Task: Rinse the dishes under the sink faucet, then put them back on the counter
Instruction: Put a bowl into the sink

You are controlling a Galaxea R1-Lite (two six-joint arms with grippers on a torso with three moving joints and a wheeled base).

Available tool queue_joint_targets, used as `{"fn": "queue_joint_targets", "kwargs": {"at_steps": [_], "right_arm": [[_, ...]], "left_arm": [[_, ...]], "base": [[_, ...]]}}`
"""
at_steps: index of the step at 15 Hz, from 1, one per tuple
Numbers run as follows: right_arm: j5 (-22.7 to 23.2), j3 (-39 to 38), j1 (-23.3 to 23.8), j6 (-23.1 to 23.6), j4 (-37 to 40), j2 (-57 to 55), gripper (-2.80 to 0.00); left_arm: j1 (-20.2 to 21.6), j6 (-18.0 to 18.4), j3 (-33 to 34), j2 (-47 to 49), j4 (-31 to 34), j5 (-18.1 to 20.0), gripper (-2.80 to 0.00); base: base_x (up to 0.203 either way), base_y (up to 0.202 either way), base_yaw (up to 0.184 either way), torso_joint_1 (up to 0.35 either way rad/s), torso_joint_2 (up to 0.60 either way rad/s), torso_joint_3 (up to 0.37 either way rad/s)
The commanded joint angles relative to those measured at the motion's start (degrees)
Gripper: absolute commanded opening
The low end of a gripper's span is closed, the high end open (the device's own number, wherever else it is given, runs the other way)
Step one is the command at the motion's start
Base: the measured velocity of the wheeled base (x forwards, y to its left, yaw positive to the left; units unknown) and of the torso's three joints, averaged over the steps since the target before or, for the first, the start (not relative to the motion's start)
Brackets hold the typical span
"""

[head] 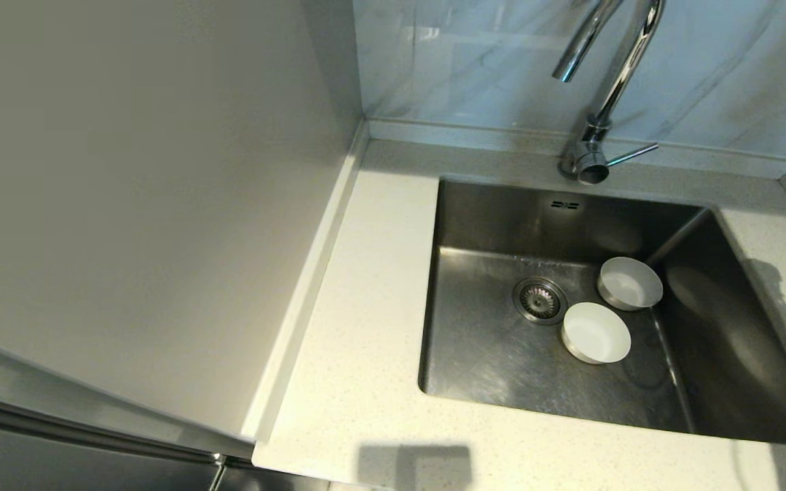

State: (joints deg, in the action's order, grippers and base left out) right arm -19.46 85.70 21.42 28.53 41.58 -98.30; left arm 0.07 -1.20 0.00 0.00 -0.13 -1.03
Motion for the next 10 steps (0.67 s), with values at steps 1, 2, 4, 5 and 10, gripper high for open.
{"fn": "queue_joint_targets", "kwargs": {"at_steps": [1,2,4,5,10], "right_arm": [[-0.14,0.87,1.61,-0.21,0.26,-2.5,0.0],[-0.14,1.34,2.25,-1.1,0.26,-3.43,0.0],[-0.05,2.26,3.25,-2.0,0.26,-5.2,0.0],[0.03,2.91,3.74,-2.5,0.26,-6.08,0.0],[0.03,2.91,4.4,-3.21,0.26,-7.8,0.0]], "left_arm": [[0.01,-0.03,0.0,-0.18,-0.04,-0.03,-2.8],[0.01,-0.03,0.0,-0.18,-0.04,-0.03,-2.8],[0.01,-0.03,0.0,-0.18,-0.04,-0.03,-2.8],[0.01,-0.03,0.0,-0.18,-0.04,-0.03,-2.8],[0.01,-0.03,0.0,-0.18,-0.04,-0.03,-2.8]], "base": [[0.0,0.0,0.0,0.0,0.0,0.0],[0.0,0.0,0.0,0.0,0.0,0.0],[0.0,0.0,0.0,0.0,0.0,0.0],[0.0,0.0,0.0,0.0,0.0,0.0],[0.0,0.0,0.0,0.0,0.0,0.0]]}}
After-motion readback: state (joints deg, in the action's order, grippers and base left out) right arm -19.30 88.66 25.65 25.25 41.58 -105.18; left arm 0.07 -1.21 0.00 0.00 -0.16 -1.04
